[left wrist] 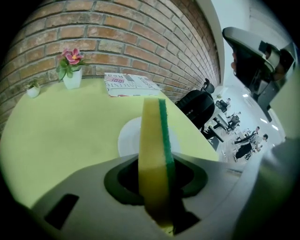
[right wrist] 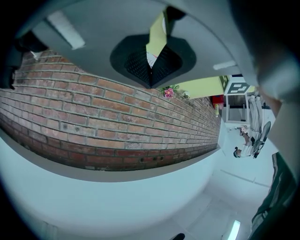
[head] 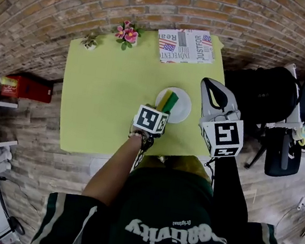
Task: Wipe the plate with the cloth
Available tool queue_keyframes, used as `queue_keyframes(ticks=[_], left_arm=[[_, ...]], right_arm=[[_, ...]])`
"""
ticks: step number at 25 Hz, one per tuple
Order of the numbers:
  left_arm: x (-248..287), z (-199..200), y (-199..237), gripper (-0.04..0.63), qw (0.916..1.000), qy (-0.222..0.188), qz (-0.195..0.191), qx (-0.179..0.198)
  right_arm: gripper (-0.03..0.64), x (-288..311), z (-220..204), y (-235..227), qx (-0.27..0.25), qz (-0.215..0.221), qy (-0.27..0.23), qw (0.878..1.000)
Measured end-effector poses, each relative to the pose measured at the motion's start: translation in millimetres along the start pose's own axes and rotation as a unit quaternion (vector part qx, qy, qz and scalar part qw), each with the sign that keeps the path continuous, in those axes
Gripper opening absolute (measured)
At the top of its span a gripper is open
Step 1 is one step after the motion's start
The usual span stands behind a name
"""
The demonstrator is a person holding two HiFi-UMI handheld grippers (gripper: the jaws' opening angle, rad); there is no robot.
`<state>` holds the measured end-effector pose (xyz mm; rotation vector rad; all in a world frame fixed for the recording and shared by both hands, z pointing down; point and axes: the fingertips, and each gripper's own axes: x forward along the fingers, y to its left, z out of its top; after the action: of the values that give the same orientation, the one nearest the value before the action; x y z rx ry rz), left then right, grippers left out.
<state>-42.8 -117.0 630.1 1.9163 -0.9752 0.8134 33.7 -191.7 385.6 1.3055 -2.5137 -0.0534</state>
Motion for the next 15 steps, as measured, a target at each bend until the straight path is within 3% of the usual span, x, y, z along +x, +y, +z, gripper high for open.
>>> queue_keyframes(ticks=[7, 15], left_arm=[[17.9, -9.0, -43.7, 0.14, 0.998, 0.022, -0.042, 0.041], [31.6, -26.1, -62.4, 0.14, 0.9955, 0.056, -0.055, 0.053]], right_arm=[[0.014, -13.3, -8.1, -2.3, 0.003, -0.015, 0.008, 1.0], [0.014, -31.4, -14.0, -14.3, 0.008, -0.036, 0.011, 0.999]])
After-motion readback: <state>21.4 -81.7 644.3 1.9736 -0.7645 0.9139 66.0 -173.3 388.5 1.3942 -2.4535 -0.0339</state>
